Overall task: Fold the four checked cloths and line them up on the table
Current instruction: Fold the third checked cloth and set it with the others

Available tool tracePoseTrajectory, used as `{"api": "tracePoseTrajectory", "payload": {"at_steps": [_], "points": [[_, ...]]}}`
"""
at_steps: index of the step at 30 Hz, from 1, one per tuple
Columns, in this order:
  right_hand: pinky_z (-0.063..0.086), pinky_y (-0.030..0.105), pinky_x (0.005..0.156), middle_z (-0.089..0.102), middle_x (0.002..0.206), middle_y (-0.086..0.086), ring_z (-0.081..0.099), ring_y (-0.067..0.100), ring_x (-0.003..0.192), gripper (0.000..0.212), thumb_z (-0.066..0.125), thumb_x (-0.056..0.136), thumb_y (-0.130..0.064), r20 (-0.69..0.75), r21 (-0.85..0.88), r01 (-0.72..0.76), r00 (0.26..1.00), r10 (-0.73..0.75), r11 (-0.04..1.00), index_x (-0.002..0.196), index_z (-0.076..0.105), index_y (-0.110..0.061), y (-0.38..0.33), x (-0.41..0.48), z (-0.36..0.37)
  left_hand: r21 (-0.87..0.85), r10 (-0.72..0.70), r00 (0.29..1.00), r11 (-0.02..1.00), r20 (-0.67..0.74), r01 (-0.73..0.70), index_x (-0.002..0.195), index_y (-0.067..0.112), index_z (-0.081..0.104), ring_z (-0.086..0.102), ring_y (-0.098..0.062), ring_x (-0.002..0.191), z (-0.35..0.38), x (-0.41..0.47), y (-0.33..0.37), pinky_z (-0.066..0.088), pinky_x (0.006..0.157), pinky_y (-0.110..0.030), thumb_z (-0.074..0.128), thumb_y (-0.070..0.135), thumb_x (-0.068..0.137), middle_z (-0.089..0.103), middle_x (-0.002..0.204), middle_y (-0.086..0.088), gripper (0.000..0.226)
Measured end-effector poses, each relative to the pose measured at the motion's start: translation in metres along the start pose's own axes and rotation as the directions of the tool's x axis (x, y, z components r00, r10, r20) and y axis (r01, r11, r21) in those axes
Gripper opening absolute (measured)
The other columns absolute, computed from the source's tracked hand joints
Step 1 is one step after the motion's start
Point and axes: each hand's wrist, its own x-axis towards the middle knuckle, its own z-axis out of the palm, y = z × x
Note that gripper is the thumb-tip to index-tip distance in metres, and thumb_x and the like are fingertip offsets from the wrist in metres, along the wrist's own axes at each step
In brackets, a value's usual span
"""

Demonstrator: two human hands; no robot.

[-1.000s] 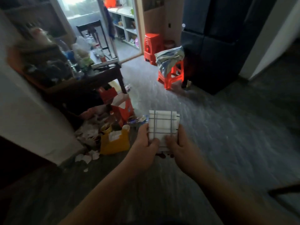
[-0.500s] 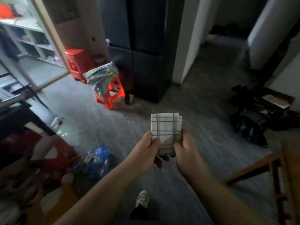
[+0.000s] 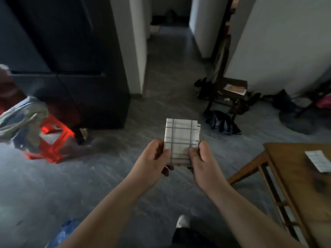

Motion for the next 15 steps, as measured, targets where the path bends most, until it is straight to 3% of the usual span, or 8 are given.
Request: {"api": "tracePoseTrajectory", "payload": {"at_steps": [5, 9, 12, 15], "points": [[0.039, 0.02, 0.053, 0.048, 0.072, -0.003, 0.043, 0.0, 0.056, 0.021, 0.049, 0.106, -0.018, -0.094, 0.094, -0.007, 0.995, 0.016, 0.996, 0.086, 0.046, -0.013, 0.025, 0.084, -0.045, 0.16, 0.074, 0.994, 0.983, 0.077, -0.086, 0.105, 0.023, 0.062, 0.071, -0.014, 0.078, 0.036, 0.111, 0.012, 0.058, 0.066, -0.03, 0.058, 0.02, 0.101, 0.073, 0.092, 0.004, 0.006], [0.044, 0.019, 0.053, 0.056, 0.079, 0.002, 0.052, 0.004, 0.06, 0.014, 0.051, 0.105, -0.02, -0.16, 0.132, -0.044, 0.985, 0.065, 0.99, 0.095, 0.051, -0.01, 0.052, 0.171, -0.103, 0.218, 0.119, 0.982, 0.964, 0.144, -0.149, 0.099, 0.019, 0.064, 0.066, -0.01, 0.071, 0.086, 0.212, 0.039, 0.056, 0.064, -0.029, 0.059, 0.019, 0.101, 0.071, 0.081, 0.009, 0.004], [0.046, 0.014, 0.055, 0.06, 0.083, -0.002, 0.057, -0.005, 0.062, 0.009, 0.051, 0.105, -0.019, -0.188, 0.173, -0.065, 0.977, 0.097, 0.983, 0.097, 0.053, -0.016, 0.062, 0.234, -0.158, 0.272, 0.133, 0.97, 0.944, 0.202, -0.187, 0.095, 0.017, 0.064, 0.062, -0.01, 0.064, 0.13, 0.287, 0.071, 0.055, 0.064, -0.03, 0.059, 0.019, 0.102, 0.068, 0.072, 0.004, 0.009], [0.043, 0.014, 0.054, 0.052, 0.075, -0.005, 0.051, -0.004, 0.057, 0.017, 0.052, 0.105, -0.02, -0.247, 0.135, -0.055, 0.965, 0.088, 0.989, 0.088, 0.049, -0.018, 0.066, 0.288, -0.214, 0.314, 0.171, 0.948, 0.915, 0.269, -0.254, 0.094, 0.015, 0.064, 0.064, -0.012, 0.064, 0.176, 0.355, 0.104, 0.056, 0.064, -0.033, 0.059, 0.019, 0.101, 0.068, 0.072, -0.003, 0.009]]}}
